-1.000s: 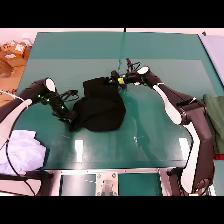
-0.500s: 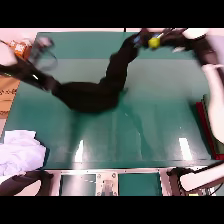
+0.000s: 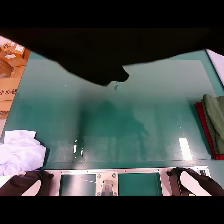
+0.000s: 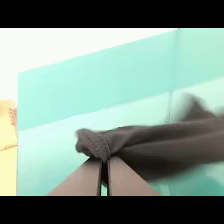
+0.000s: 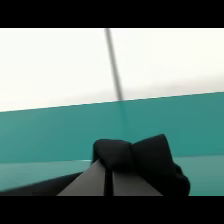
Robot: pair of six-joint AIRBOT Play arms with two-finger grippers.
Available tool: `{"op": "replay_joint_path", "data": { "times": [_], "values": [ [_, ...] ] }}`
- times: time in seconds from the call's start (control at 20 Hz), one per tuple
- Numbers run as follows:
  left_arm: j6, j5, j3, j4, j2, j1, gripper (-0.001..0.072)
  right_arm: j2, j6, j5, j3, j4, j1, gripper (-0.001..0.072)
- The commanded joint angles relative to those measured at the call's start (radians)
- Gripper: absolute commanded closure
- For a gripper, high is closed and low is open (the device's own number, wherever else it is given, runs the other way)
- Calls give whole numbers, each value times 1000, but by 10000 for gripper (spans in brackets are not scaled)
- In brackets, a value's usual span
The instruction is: Fold the shirts.
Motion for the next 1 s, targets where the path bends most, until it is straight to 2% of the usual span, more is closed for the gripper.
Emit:
{"op": "replay_joint_path", "data": {
  "times": [0.0, 0.15, 0.3, 0.4, 0.5, 0.6, 0.7, 0.85, 0.9, 0.95],
  "values": [
    [-52, -48, 34, 42, -22, 0, 679, 70, 30, 113, -23, -96, -109, 699],
    [-54, -110, 34, -21, -131, 0, 679, 53, 29, 107, -164, -56, -107, 699],
    [-31, -114, 34, -95, -292, 0, 678, 33, -1, 105, -427, 42, -107, 698],
    [-21, -109, 34, -140, -432, 0, 678, 18, -18, 72, -642, 55, -107, 698],
    [-20, -95, 34, -214, -594, 0, 678, -21, -81, -65, -871, 91, -106, 698],
    [-21, -62, 34, -292, -756, 0, 678, -124, -168, -273, -1031, 175, -103, 697],
    [-22, 2, 34, -353, -878, 0, 678, -283, -247, -377, -1039, 244, -103, 698],
    [-62, 106, 34, -356, -951, 0, 677, -516, -308, -396, -901, 280, -103, 698],
    [-101, 119, 37, -335, -952, 0, 514, -577, -308, -387, -837, 280, -103, 697],
    [-135, 100, 52, -299, -950, 0, 146, -616, -308, -369, -780, 278, -104, 694]
  ]
}}
